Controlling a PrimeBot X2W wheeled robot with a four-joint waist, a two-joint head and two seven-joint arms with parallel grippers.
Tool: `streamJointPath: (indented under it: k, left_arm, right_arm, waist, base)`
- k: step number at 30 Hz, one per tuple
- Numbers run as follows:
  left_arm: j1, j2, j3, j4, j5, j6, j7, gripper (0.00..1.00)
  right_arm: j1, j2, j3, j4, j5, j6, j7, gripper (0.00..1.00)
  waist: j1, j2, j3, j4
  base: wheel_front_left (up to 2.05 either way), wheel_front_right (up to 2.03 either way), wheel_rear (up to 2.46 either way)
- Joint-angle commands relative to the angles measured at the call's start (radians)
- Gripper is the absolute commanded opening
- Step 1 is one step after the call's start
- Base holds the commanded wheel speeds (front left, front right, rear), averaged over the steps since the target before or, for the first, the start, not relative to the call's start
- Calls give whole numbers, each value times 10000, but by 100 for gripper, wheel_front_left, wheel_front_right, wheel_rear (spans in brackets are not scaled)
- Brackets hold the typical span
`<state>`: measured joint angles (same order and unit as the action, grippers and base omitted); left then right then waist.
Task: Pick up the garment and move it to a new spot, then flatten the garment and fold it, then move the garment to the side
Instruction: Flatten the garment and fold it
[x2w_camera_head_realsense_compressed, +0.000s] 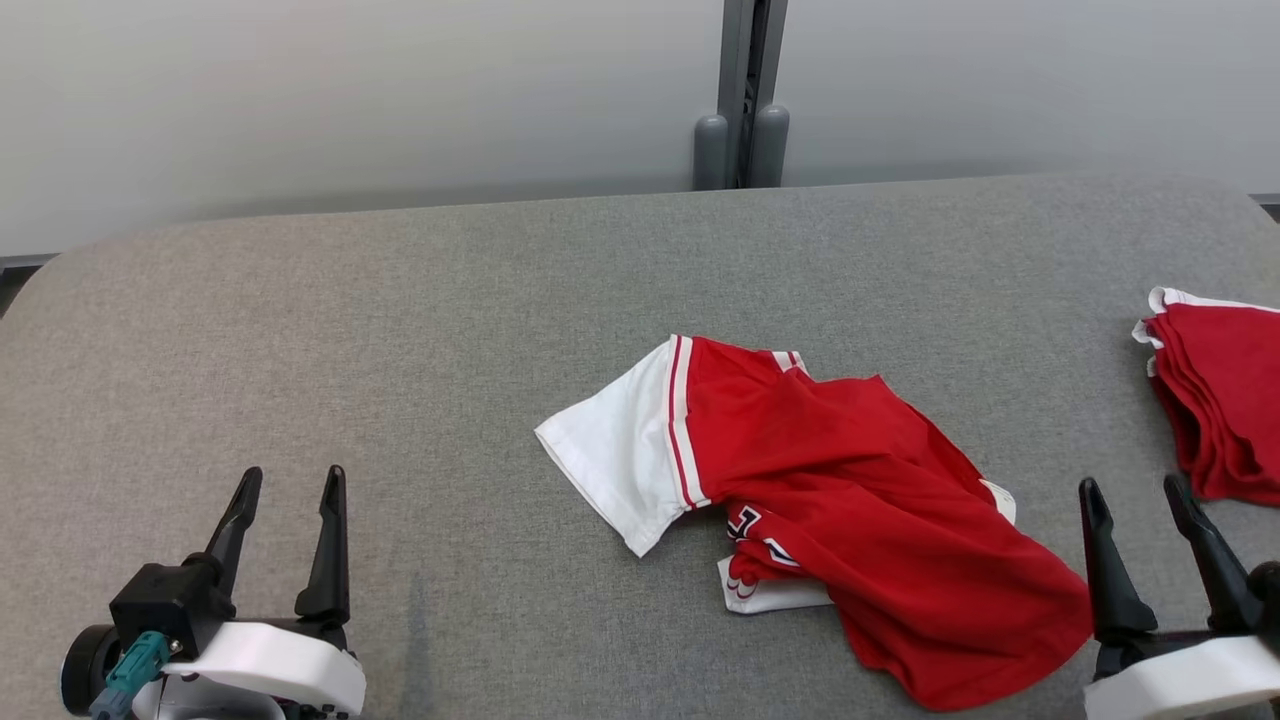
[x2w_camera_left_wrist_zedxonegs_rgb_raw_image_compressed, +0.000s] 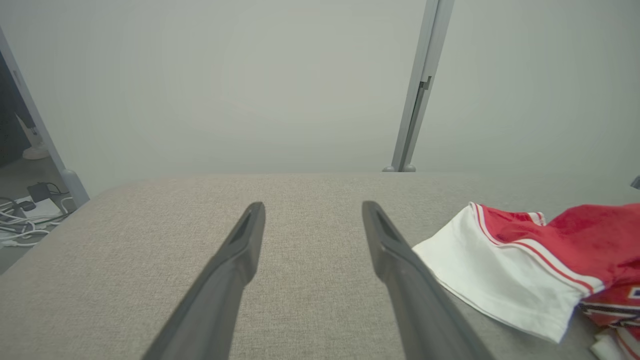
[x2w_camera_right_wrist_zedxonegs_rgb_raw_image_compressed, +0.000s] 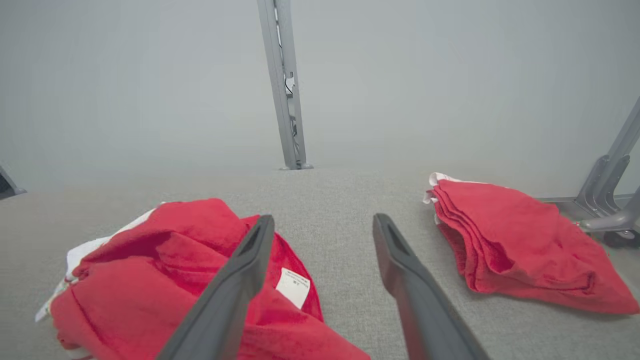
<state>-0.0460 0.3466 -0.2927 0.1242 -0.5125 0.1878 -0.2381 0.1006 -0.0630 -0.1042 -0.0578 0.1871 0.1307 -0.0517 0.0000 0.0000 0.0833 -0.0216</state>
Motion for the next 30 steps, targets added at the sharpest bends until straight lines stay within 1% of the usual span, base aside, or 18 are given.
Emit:
streamJointPath:
  k: [1, 6, 12, 20, 22, 25, 30]
  left_arm:
    - [86, 68, 13, -50, -36, 77, -12, 100]
    - [212, 24, -30, -112, -95, 103, -7, 100]
    - [439, -69, -131, -157, -190, 156, 39, 100]
    - [241, -23, -363, -291, -203, -29, 226, 100]
    - [-12, -5, -497, -342, -150, -156, 373, 100]
    - [-597, -49, -825, -328, -55, -470, 709, 100]
    - [-2143, -400, -1447, 193, -264, -1243, 1641, 100]
  right_arm:
    - [-156, -3, 46, -201, 5, 2, 19, 100]
    - [-326, -5, 358, -659, -25, 2, 246, 100]
    - [-255, -7, 411, -659, 119, 2, 306, 100]
    - [-246, 22, 415, -643, 248, 2, 258, 100]
    - [-299, 24, 412, -663, 267, 2, 252, 100]
    - [-445, 26, 458, -702, 286, 2, 260, 100]
    - [-685, 36, 682, -734, 253, 2, 251, 100]
  waist:
    - [0, 0, -60, -8]
    - [0, 0, -251, 17]
    - [0, 0, -388, 119]
    - [0, 0, -309, 190]
    - [0, 0, -220, 204]
    - [0, 0, -5, 190]
    - [0, 0, 566, -78]
  base:
    - [0, 0, 0]
    - [0, 0, 0]
    - [0, 0, 0]
    - [0, 0, 0]
    - [0, 0, 0]
    - [0, 0, 0]
    - [0, 0, 0]
